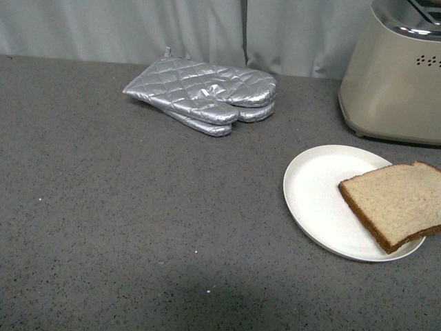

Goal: Put bread into toaster

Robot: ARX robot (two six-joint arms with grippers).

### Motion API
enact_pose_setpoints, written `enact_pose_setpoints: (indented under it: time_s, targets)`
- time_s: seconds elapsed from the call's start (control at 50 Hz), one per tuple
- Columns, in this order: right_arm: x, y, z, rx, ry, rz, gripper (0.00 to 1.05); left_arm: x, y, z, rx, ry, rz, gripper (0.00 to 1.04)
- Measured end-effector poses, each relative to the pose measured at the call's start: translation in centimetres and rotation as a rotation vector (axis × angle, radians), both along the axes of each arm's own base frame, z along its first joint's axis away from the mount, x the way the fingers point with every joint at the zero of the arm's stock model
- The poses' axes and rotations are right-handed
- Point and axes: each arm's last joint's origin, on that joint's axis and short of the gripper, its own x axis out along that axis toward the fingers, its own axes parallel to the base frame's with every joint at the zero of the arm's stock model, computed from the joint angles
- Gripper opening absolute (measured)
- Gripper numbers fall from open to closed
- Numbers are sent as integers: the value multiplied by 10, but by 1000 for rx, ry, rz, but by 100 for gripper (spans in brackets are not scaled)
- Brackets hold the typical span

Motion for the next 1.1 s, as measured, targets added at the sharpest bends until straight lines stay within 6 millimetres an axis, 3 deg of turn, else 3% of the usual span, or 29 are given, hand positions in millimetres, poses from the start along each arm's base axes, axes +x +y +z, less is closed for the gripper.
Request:
enact_pose_setpoints:
  time_s: [0.22,0.5,0.58,0.659,0.799,0.919,1.099]
  targets:
    - [0,0,0,0,0,0,95,0,0,0,0,0,0,4]
    - [0,0,-1,10,16,7,95,0,0,0,0,0,0,65]
    - [5,0,-2,196,304,-7,95,0,0,0,0,0,0,82]
    - [20,-3,-11,365,424,-140,95,0,0,0,0,0,0,99]
    - [40,-8,-32,527,575,-302,95,0,0,0,2,0,0,98]
    - [44,-7,-52,571,654,-400,95,0,0,0,2,0,0,98]
    - [46,-9,-73,623,614,-539,95,0,0,0,2,0,0,98]
